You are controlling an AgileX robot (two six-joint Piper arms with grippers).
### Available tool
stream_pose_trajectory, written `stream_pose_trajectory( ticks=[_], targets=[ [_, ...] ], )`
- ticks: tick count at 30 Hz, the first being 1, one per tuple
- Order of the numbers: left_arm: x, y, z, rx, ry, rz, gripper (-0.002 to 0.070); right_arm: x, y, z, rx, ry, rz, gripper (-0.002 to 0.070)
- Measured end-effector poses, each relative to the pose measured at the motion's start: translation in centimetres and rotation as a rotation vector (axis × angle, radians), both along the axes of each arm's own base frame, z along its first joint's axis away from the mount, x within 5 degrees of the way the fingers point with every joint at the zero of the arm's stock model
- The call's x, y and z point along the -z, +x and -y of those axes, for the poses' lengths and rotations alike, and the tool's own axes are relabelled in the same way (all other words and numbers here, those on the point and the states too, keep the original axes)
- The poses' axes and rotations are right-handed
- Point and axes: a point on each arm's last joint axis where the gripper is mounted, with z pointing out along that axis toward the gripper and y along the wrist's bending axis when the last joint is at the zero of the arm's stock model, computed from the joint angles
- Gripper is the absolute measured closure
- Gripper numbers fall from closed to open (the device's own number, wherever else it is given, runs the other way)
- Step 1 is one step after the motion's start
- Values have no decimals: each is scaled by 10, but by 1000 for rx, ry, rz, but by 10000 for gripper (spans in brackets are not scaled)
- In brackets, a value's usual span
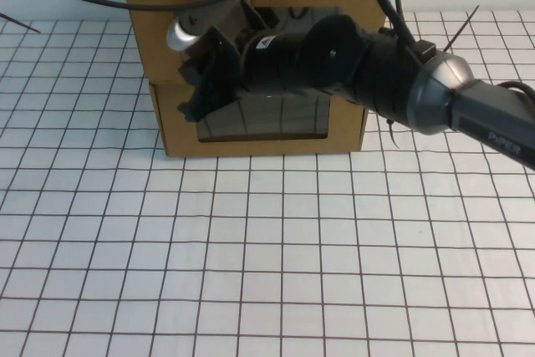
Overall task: Close the shoe box
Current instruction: Close the shoe box with your right arm
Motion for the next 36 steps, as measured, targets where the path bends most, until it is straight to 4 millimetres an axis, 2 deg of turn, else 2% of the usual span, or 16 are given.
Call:
stream_pose_trajectory(
  ticks=[8,12,16,19,24,28,36],
  targets=[
    [-1,0,0,0,0,3,680,-48,-18,7,-6,42,127,689],
    [-1,1,-2,-3,-1,4,680,-48,-40,0,-32,24,157,689],
    [-1,1,-2,-4,-2,3,680,-31,-54,-5,-39,-7,146,689],
    [-1,1,-4,-6,-8,1,680,-21,-48,0,30,1,180,689],
    [0,2,-5,-8,-7,-1,680,-18,-25,12,169,40,263,689],
    [0,2,-5,-7,-11,-2,680,-15,-8,18,190,40,247,689],
    [0,1,-4,5,-12,-13,680,-17,-3,20,172,35,224,689]
  ],
)
